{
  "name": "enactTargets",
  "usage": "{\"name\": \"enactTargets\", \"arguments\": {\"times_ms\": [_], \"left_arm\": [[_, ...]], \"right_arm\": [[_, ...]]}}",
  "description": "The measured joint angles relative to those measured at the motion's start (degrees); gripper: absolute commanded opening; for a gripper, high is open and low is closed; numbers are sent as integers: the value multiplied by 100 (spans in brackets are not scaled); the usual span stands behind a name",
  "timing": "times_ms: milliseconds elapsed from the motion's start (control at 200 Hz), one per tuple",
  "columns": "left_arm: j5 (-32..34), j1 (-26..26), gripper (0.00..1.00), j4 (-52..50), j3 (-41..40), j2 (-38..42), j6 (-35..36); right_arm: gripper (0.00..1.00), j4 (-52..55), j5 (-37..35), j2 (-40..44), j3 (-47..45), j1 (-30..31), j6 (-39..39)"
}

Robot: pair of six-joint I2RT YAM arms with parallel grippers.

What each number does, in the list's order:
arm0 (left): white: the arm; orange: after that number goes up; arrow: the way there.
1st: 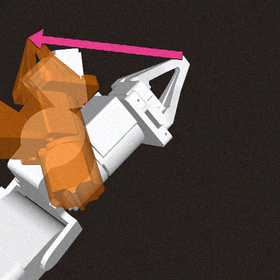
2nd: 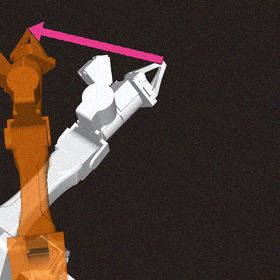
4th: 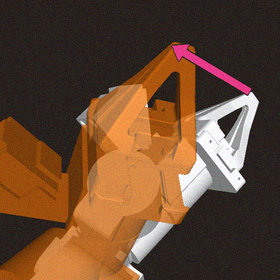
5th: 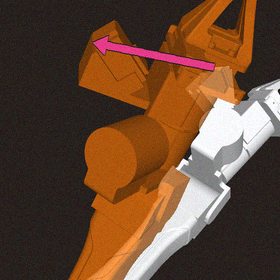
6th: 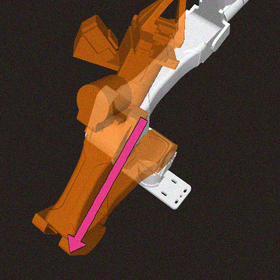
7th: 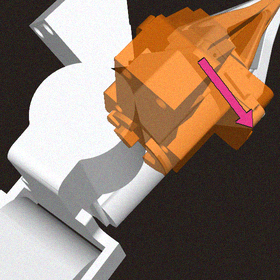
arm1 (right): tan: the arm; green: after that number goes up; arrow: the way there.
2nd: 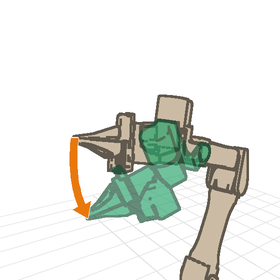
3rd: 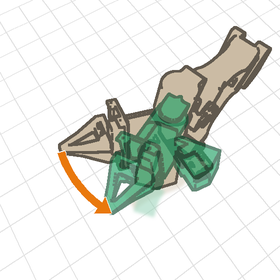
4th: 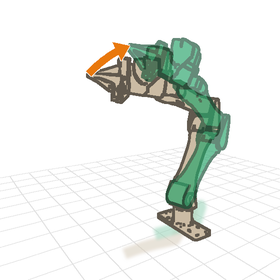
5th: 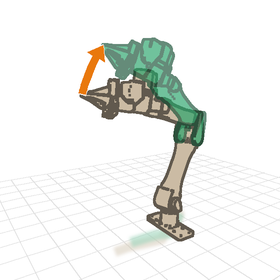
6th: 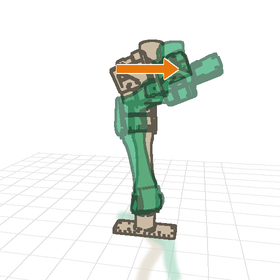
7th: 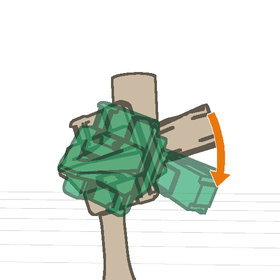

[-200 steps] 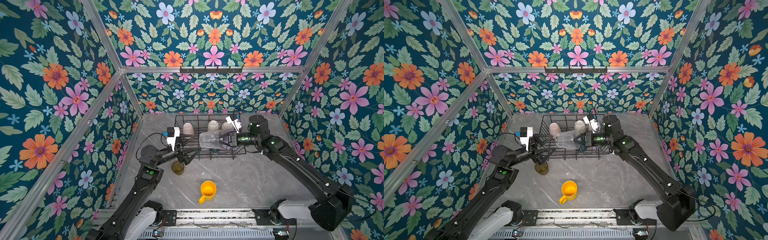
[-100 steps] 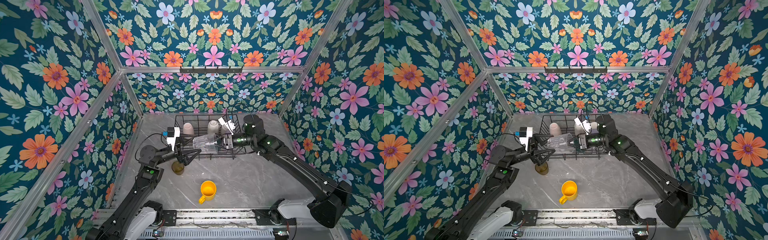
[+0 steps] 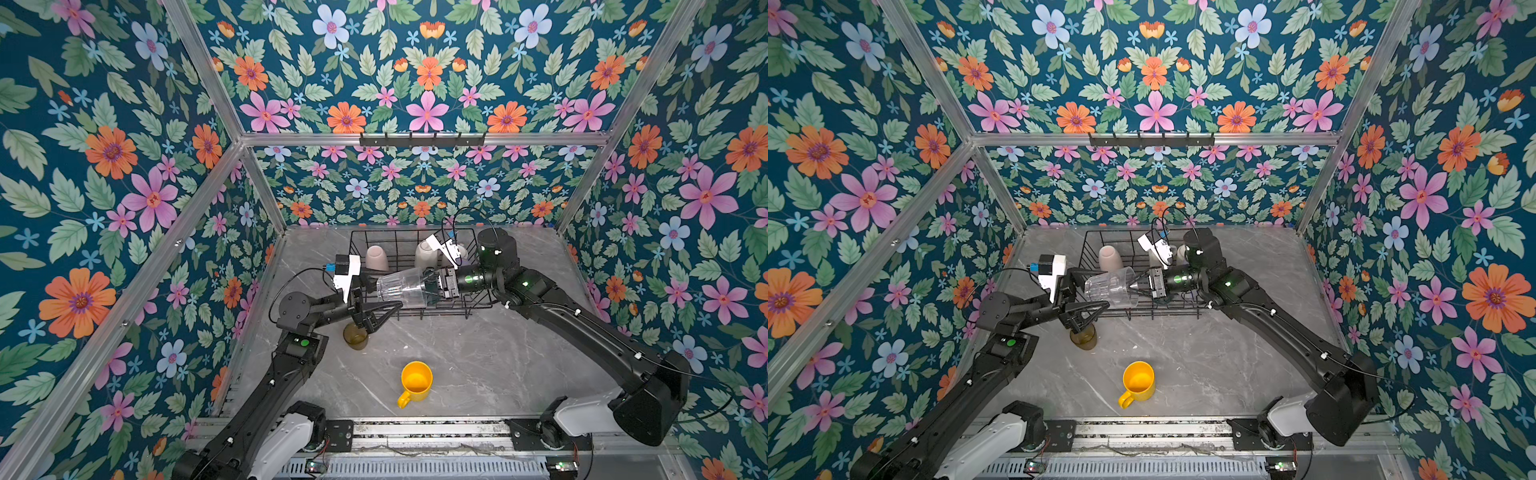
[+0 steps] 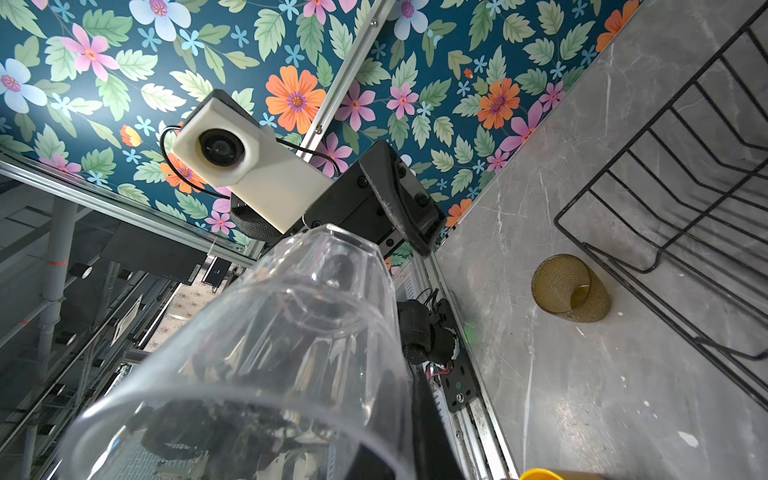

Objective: Load cups into a dish rack
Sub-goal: Place the cup upside down at the dish rack.

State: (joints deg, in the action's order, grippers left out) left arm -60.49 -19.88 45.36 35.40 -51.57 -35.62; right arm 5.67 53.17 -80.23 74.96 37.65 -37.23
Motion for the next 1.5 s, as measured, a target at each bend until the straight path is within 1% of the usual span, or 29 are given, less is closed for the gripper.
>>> {"name": "enactTargets", "arguments": {"times_ms": [300,630,795,885,970,1075,1140,1270,1370,1420,1450,1500], "left_arm": [[-105,0,96,140,-20,-4,-92],[-245,0,86,304,-22,-20,-219],[-302,0,77,426,-42,-26,-326],[-308,13,68,535,-63,-35,-361],[-297,17,57,627,-83,-35,-444],[-280,26,40,686,-98,-35,-468],[-278,26,31,693,-103,-26,-470],[-249,26,17,737,-109,-11,-487],[-234,26,5,739,-109,17,-485],[-232,26,0,741,-109,20,-487],[-229,26,0,741,-109,20,-487],[-221,26,0,734,-107,24,-485]], "right_arm": [[0,-249,85,-105,2,74,-118],[0,-393,151,-238,20,146,-203],[0,-468,168,-319,57,190,-262],[0,-514,197,-374,96,201,-262],[0,-546,221,-417,127,210,-284],[0,-584,245,-452,149,212,-291],[0,-588,249,-452,149,214,-291],[0,-645,264,-459,153,216,-308],[5,-691,273,-474,164,225,-308],[10,-686,273,-474,173,225,-308],[13,-671,271,-474,181,225,-306],[14,-664,240,-474,192,234,-304]]}}
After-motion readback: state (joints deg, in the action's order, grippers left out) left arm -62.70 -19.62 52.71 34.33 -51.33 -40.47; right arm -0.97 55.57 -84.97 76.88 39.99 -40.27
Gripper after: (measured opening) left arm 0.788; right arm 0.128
